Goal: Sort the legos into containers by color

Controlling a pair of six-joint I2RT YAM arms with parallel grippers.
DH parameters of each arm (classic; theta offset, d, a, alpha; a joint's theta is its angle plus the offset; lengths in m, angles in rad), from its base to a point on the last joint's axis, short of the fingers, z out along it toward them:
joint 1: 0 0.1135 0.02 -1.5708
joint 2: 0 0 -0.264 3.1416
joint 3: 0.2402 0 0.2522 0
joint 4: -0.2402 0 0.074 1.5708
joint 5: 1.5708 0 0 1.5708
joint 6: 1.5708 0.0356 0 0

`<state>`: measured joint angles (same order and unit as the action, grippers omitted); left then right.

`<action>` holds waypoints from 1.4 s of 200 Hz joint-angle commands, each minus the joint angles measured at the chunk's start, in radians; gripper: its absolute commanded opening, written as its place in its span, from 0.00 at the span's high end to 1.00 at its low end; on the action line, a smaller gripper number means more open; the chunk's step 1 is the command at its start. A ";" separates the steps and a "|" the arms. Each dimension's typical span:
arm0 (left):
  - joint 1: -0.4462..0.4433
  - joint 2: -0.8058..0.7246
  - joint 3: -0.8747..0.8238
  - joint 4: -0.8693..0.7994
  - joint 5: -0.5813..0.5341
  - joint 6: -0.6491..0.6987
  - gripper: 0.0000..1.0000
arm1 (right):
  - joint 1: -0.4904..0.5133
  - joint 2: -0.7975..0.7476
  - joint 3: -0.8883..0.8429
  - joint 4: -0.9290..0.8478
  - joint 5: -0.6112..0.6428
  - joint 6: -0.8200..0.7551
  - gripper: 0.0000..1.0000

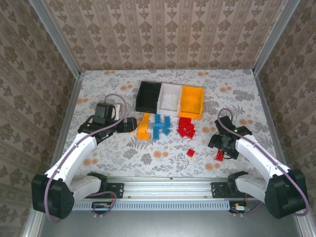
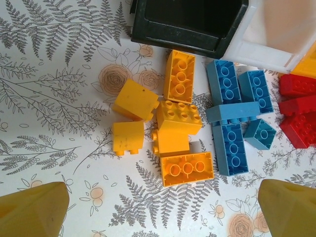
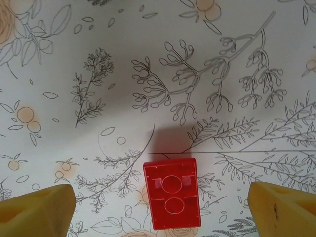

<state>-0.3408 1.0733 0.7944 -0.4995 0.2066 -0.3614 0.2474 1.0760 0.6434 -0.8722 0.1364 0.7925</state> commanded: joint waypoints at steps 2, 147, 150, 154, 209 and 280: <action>-0.004 -0.026 -0.004 -0.017 0.023 0.024 0.00 | 0.006 -0.014 -0.035 -0.004 0.016 0.055 0.17; -0.001 -0.016 -0.021 -0.010 0.027 0.023 0.00 | 0.008 0.112 -0.104 0.177 -0.058 0.036 0.49; 0.000 -0.016 -0.021 -0.010 0.027 0.022 0.00 | 0.008 0.113 -0.103 0.179 -0.059 0.035 0.50; -0.001 -0.016 -0.022 -0.009 0.027 0.021 0.00 | 0.007 0.114 -0.103 0.181 -0.059 0.032 0.51; 0.001 -0.012 -0.026 -0.008 0.030 0.019 0.00 | 0.008 0.100 -0.096 0.194 -0.070 0.028 0.67; 0.006 -0.003 -0.023 -0.002 0.051 0.014 0.00 | 0.009 0.038 0.093 0.109 -0.071 -0.017 0.66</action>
<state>-0.3401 1.0687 0.7792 -0.5014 0.2298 -0.3546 0.2501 1.1385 0.6304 -0.7177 0.0738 0.8070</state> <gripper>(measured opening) 0.997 0.344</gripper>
